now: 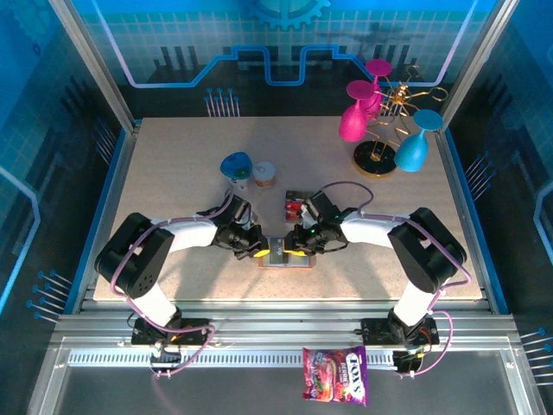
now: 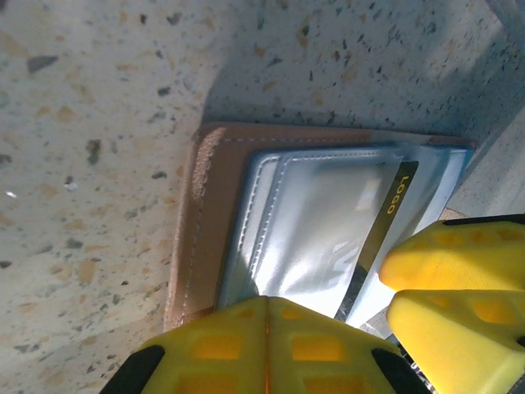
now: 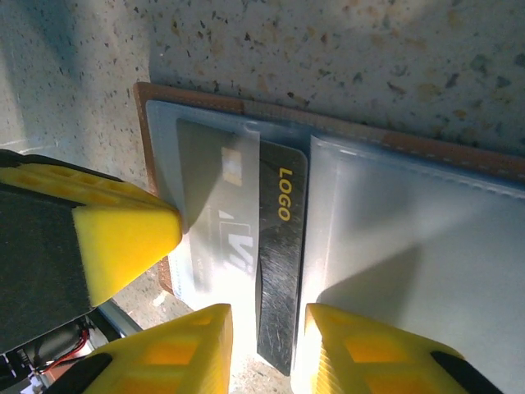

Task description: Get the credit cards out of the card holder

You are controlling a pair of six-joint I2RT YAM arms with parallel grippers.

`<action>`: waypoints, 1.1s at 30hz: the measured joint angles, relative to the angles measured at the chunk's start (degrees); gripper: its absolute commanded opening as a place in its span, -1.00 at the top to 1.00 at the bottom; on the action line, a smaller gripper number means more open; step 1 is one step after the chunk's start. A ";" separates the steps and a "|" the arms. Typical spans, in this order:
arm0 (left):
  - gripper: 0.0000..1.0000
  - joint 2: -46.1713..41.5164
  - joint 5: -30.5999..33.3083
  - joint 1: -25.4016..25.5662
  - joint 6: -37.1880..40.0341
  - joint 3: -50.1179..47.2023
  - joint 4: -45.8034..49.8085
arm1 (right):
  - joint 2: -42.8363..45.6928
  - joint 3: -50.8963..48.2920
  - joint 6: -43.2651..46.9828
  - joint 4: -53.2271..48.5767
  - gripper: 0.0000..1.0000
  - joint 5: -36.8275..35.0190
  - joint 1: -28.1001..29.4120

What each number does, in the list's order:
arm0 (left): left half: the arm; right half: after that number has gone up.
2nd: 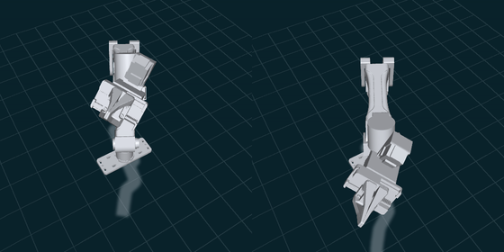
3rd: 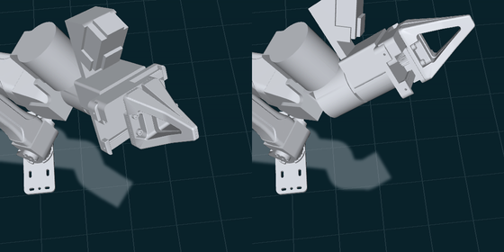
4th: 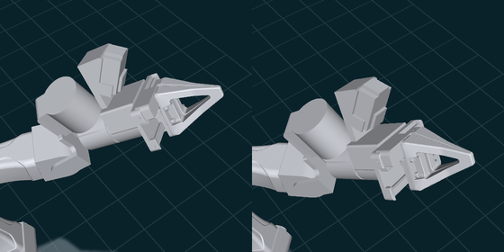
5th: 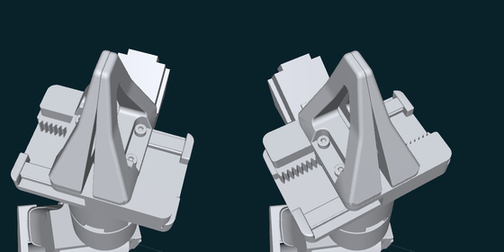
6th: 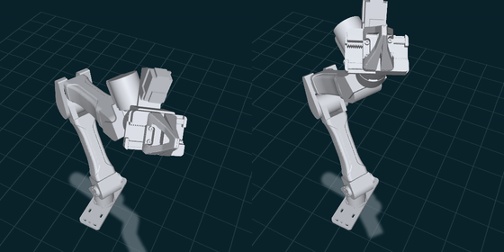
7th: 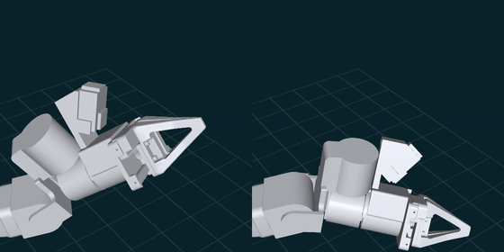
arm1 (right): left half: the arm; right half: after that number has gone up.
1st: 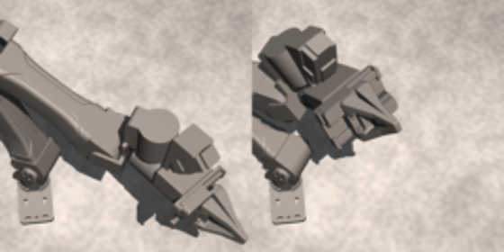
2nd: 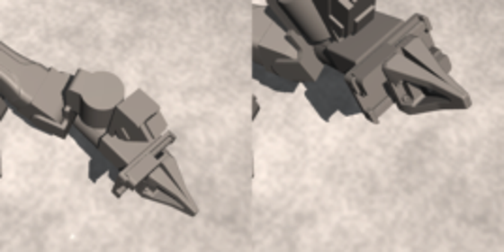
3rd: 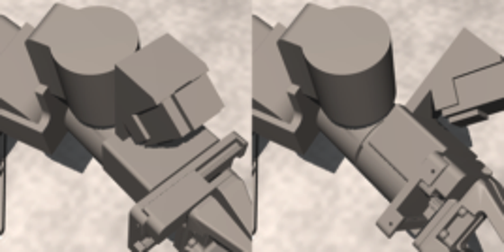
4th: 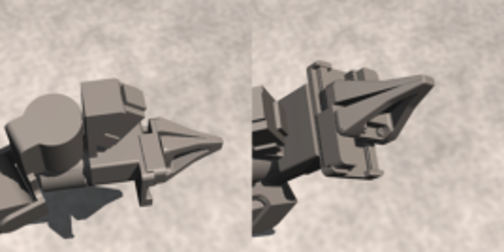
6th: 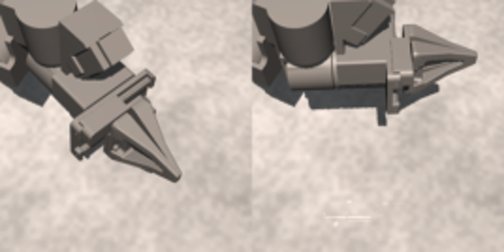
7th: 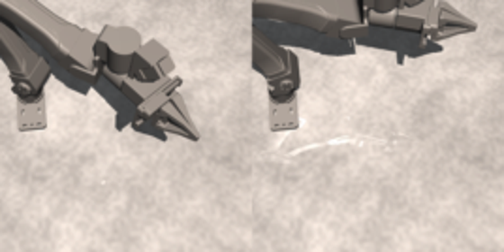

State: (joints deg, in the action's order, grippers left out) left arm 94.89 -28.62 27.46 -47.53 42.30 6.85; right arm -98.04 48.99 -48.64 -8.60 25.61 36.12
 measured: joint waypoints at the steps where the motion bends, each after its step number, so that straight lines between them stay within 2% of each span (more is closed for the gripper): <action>1: 0.86 0.00 0.00 0.00 0.04 0.00 0.00 | 0.00 -0.11 -0.02 0.22 0.39 0.20 -0.09; 19: 0.92 0.33 -0.68 -0.11 0.09 -0.02 -0.33 | -1.73 -1.44 -1.05 4.04 0.45 1.95 -0.37; 33: 0.92 0.33 -0.81 -0.15 0.09 -0.02 -0.33 | -1.73 -3.04 -3.06 7.37 0.61 3.54 -0.96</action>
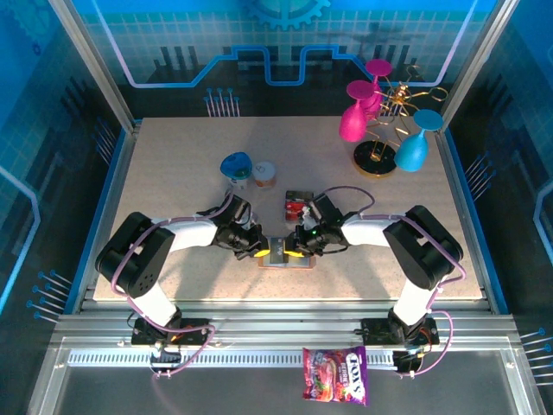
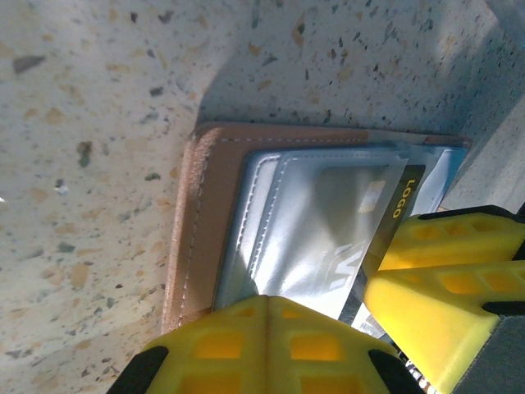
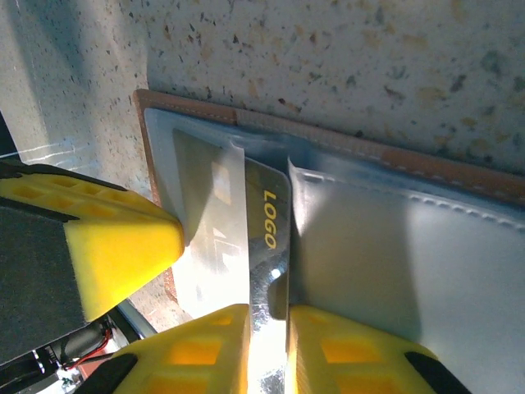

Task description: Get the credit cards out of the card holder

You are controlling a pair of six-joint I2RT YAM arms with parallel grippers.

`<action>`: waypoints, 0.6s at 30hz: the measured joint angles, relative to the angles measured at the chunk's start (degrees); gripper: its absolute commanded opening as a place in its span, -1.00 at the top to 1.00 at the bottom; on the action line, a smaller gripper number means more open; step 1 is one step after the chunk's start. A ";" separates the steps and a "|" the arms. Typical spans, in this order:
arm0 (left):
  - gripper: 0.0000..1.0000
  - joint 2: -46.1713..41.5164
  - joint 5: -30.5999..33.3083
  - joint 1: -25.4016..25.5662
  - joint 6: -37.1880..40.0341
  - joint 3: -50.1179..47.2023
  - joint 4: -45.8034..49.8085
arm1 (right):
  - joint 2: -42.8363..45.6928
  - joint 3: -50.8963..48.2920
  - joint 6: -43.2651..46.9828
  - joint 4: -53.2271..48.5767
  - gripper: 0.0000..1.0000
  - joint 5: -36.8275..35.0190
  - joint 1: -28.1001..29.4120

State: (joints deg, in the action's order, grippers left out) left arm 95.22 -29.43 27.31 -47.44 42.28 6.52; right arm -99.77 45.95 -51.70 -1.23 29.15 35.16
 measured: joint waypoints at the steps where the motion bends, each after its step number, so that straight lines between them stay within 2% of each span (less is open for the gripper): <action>1: 0.92 0.00 0.00 0.00 0.00 0.00 0.00 | 0.00 0.00 0.00 0.00 0.62 0.00 0.00; 8: 0.92 0.00 0.00 0.00 0.00 0.00 0.00 | 0.24 -0.04 0.02 -0.44 0.74 -0.09 -0.37; 18: 0.92 0.00 0.00 0.00 0.00 0.00 0.00 | 1.57 -0.17 0.92 -1.99 0.77 -0.20 -1.25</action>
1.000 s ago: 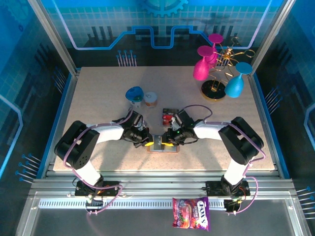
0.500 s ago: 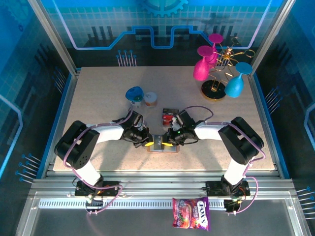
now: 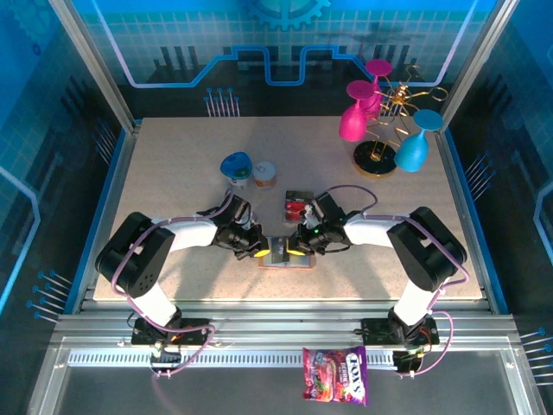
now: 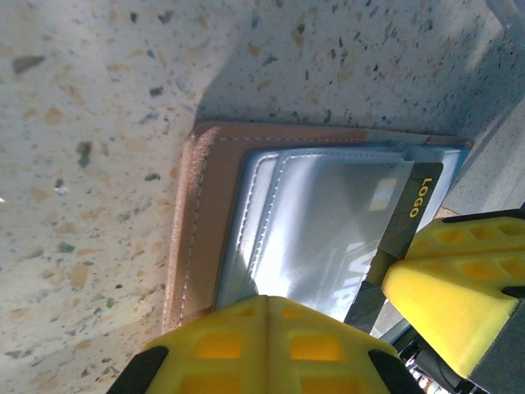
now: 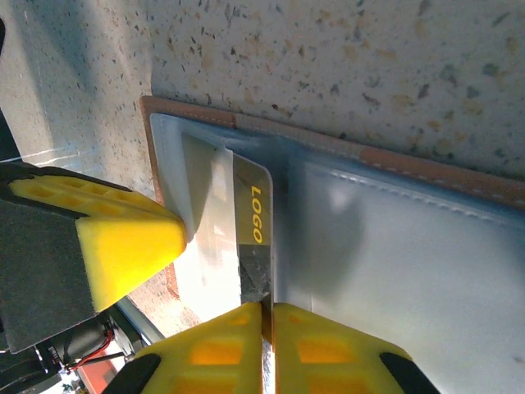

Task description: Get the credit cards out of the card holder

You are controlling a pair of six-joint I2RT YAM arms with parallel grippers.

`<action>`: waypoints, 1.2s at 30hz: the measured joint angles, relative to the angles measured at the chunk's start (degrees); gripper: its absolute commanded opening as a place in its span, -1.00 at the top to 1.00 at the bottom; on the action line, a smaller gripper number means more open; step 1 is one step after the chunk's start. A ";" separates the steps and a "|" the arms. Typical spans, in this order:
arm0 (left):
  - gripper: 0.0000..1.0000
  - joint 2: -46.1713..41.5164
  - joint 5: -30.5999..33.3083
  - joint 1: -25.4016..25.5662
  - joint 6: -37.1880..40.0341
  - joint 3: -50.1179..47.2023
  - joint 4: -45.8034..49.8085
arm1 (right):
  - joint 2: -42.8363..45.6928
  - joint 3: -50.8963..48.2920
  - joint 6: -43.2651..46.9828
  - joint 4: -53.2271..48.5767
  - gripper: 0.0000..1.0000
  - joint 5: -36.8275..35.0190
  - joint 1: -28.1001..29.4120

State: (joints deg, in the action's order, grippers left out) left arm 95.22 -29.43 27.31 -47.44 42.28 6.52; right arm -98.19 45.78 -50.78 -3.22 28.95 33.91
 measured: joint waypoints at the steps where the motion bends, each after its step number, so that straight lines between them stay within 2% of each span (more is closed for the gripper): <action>1: 0.91 0.00 0.00 0.00 0.00 0.00 0.00 | 0.04 0.00 0.22 -0.22 0.78 0.00 -0.13; 22: 0.92 0.00 0.00 0.00 0.00 -0.07 -0.15 | 4.68 -0.02 6.40 -10.25 0.81 -3.45 -2.75; 36: 0.92 0.00 0.00 0.00 0.00 -0.11 -0.26 | 5.86 0.42 7.37 -12.92 0.80 -4.98 -2.84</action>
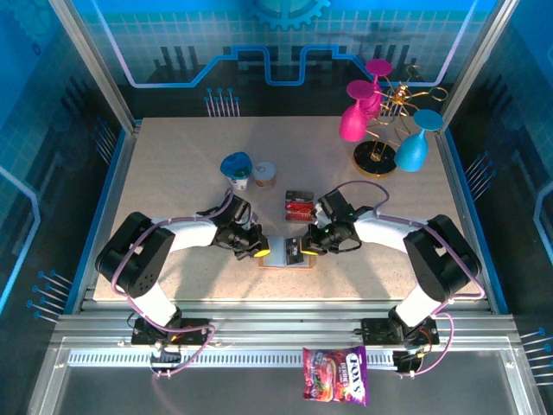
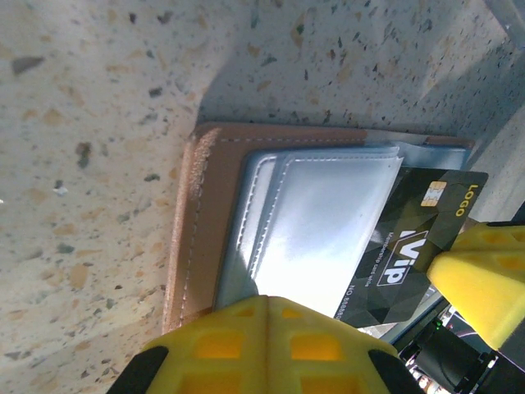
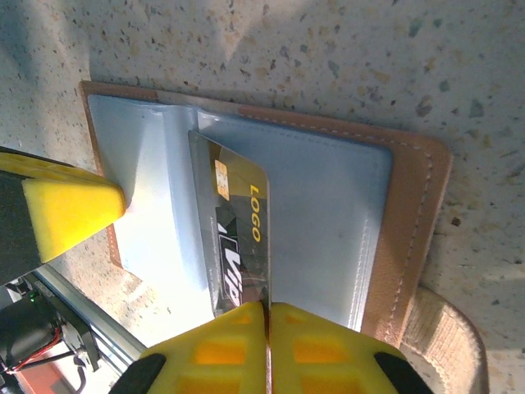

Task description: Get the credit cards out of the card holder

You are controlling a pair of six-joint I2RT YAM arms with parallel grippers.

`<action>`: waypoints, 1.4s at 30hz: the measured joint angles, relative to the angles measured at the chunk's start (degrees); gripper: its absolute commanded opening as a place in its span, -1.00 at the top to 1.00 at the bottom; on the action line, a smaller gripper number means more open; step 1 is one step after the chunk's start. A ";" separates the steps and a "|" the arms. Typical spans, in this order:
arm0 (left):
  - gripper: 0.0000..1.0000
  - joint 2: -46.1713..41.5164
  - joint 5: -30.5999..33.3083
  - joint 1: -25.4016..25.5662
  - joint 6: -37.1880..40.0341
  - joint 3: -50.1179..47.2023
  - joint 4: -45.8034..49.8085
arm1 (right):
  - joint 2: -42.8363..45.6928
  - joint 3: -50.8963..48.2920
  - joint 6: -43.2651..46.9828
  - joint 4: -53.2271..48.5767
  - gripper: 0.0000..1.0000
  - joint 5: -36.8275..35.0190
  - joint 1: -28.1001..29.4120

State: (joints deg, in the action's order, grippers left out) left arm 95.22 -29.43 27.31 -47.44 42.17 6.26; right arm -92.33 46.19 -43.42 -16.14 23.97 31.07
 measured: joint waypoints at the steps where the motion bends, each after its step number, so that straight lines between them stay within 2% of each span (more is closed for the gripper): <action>1: 0.92 0.00 0.00 0.00 0.00 0.00 -0.02 | 0.09 0.02 0.00 0.00 0.80 0.02 0.00; 11: 0.91 0.00 0.00 0.00 0.00 0.00 -0.07 | 0.09 0.02 -1.70 1.22 0.69 0.28 0.74; 20: 0.91 0.00 -0.02 0.00 0.00 0.00 -0.07 | 0.09 0.04 -3.08 2.67 0.67 0.68 1.16; 30: 0.90 0.00 -0.02 -0.11 0.02 0.00 -0.04 | 0.09 0.11 -3.08 2.71 0.76 0.72 1.16; 42: 0.79 -0.61 0.09 -0.11 0.68 0.17 1.55 | 0.09 0.59 -3.04 2.64 0.80 1.55 1.16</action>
State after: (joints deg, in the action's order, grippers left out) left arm 94.61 -29.34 27.20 -46.76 42.35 7.81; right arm -92.25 46.78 -46.46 -13.50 25.52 32.23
